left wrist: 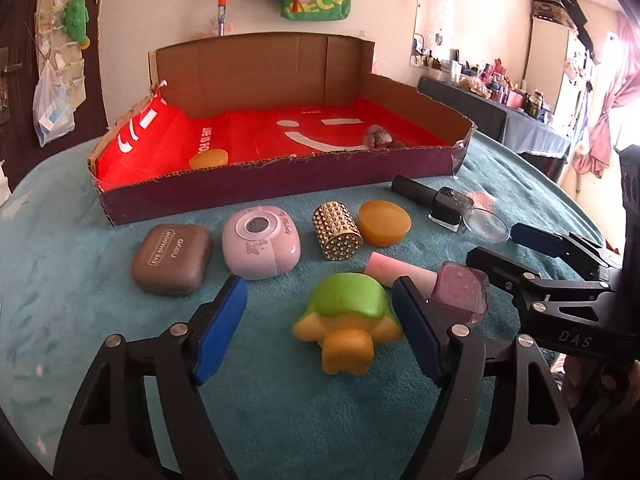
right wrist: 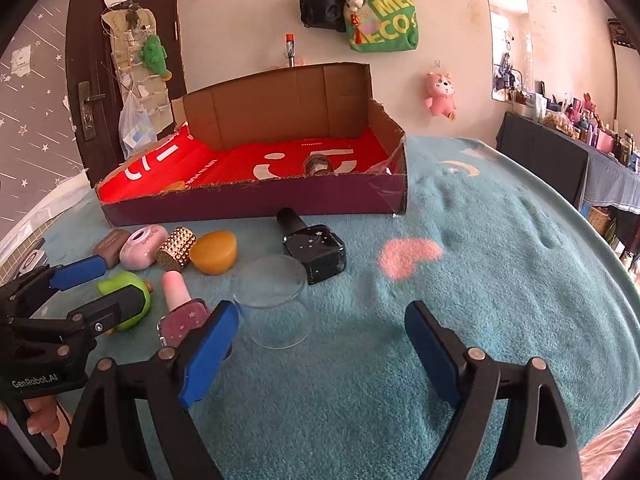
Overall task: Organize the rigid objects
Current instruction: 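Grasp the green-and-yellow turtle toy with the left tool while the right tool grasps the clear glass cup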
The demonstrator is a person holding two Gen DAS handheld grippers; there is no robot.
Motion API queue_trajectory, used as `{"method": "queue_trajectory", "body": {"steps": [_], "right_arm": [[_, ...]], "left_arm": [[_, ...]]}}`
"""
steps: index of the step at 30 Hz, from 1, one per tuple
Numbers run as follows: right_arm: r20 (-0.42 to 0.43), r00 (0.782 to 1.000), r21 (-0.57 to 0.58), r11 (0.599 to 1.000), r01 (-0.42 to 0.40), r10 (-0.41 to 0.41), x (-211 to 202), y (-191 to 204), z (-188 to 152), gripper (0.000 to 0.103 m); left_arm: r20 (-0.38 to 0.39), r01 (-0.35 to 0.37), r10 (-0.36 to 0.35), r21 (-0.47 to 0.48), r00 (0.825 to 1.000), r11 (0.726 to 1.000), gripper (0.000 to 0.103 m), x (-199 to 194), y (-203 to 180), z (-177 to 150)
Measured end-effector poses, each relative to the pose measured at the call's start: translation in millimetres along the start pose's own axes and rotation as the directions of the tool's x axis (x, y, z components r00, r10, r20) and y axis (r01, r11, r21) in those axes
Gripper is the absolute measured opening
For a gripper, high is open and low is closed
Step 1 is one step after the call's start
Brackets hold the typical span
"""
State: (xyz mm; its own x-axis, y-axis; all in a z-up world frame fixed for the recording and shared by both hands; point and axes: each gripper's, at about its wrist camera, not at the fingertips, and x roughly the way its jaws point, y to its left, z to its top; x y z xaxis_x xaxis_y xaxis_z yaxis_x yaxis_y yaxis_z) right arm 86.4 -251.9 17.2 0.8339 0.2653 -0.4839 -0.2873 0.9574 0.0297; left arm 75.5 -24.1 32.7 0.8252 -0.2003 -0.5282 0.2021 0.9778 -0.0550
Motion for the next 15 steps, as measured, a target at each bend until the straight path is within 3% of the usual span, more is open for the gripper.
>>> {"method": "queue_trajectory", "body": {"steps": [5,8,10,15], "right_arm": [[-0.011,1.000,-0.012,1.000,-0.022,0.022,6.5,5.3,5.3,0.073],[-0.018,0.999,-0.013,0.999,-0.050,0.049,9.9,7.8,7.0,0.063],[-0.022,0.996,-0.016,0.996,-0.093,0.092,11.5,10.7,7.6,0.044],[0.020,0.996,-0.054,0.994,-0.090,0.091,-1.1,20.8,10.2,0.043]], "left_arm": [[-0.034,0.027,-0.028,-0.012,0.999,1.000,0.066,6.9,-0.3,-0.9],[-0.037,0.052,-0.052,-0.003,0.998,0.999,0.052,6.6,-2.8,-0.8],[-0.036,0.055,-0.054,0.006,0.998,0.998,0.047,5.7,-4.8,-0.4],[-0.007,0.053,-0.053,-0.003,0.999,0.999,0.047,-1.9,-0.9,5.0]]}}
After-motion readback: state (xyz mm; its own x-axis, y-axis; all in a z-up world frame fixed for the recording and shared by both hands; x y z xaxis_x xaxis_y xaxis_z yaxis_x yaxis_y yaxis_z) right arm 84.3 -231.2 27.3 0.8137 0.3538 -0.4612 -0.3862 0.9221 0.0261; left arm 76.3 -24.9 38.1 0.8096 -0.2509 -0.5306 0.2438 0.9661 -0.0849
